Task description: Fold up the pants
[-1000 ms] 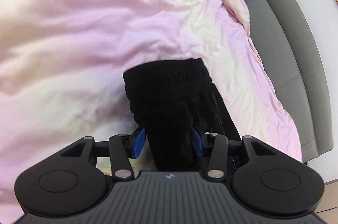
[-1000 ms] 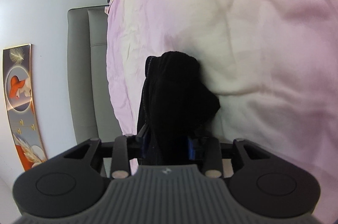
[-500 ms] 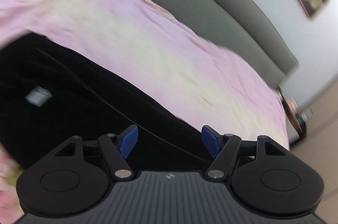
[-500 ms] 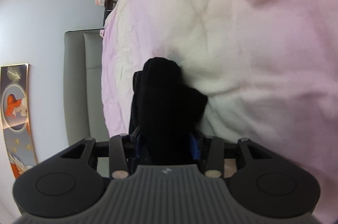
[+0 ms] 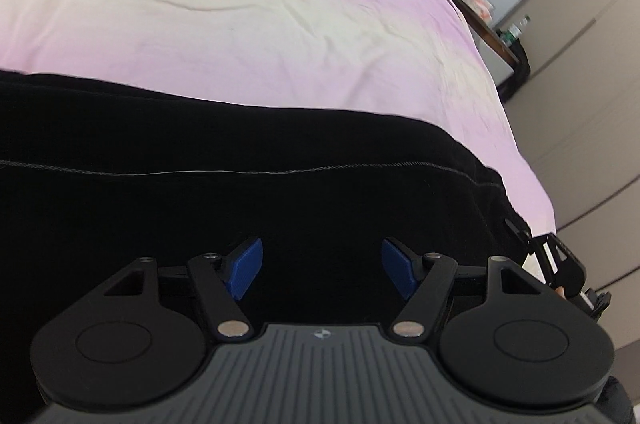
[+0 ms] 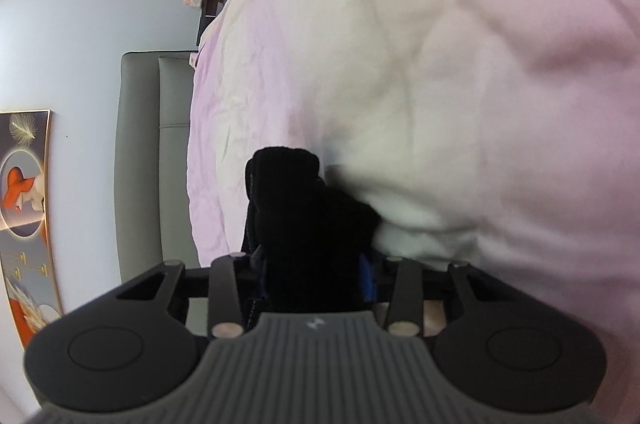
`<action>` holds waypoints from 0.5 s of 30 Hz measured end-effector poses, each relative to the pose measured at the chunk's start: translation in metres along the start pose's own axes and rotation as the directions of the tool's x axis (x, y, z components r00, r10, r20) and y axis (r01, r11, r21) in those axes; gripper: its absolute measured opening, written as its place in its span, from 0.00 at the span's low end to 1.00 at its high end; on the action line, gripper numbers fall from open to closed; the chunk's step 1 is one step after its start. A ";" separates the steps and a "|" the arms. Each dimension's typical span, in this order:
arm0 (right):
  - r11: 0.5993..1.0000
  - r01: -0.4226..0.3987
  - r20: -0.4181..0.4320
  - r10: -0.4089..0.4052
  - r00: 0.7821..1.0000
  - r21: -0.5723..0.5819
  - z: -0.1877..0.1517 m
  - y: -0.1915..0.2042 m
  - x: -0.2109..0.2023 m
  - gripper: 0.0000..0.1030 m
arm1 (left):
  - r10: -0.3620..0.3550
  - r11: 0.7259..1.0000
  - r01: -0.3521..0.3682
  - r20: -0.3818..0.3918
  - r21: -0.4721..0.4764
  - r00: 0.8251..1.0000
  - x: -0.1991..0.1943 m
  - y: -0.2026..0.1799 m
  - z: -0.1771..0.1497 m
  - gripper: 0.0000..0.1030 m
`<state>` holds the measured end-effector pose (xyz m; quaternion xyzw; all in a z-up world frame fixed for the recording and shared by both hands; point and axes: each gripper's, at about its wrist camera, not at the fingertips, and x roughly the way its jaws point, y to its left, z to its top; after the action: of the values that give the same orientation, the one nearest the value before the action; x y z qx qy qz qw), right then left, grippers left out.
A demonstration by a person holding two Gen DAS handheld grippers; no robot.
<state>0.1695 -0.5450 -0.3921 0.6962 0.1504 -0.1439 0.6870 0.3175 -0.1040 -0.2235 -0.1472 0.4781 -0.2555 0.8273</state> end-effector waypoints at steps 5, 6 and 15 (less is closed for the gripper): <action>0.997 -0.006 -0.013 0.005 1.000 -0.078 0.003 0.001 0.001 0.31 | 0.068 0.995 -0.063 -0.053 0.082 0.996 0.032 -0.017 -0.009 0.82; 0.996 -0.008 -0.012 0.007 1.000 -0.087 0.003 0.003 0.002 0.30 | 0.071 0.995 -0.067 -0.062 0.073 0.996 0.037 -0.015 -0.011 0.83; 0.875 -0.160 0.057 0.208 0.976 -0.456 -0.034 0.085 -0.023 0.25 | -0.001 0.998 -0.004 -0.076 -0.069 0.997 0.038 0.006 -0.008 0.84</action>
<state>0.1827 -0.5121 -0.3051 0.5217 0.0764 -0.0753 0.8464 0.3282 -0.1204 -0.2576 -0.1655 0.5181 -0.2436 0.8030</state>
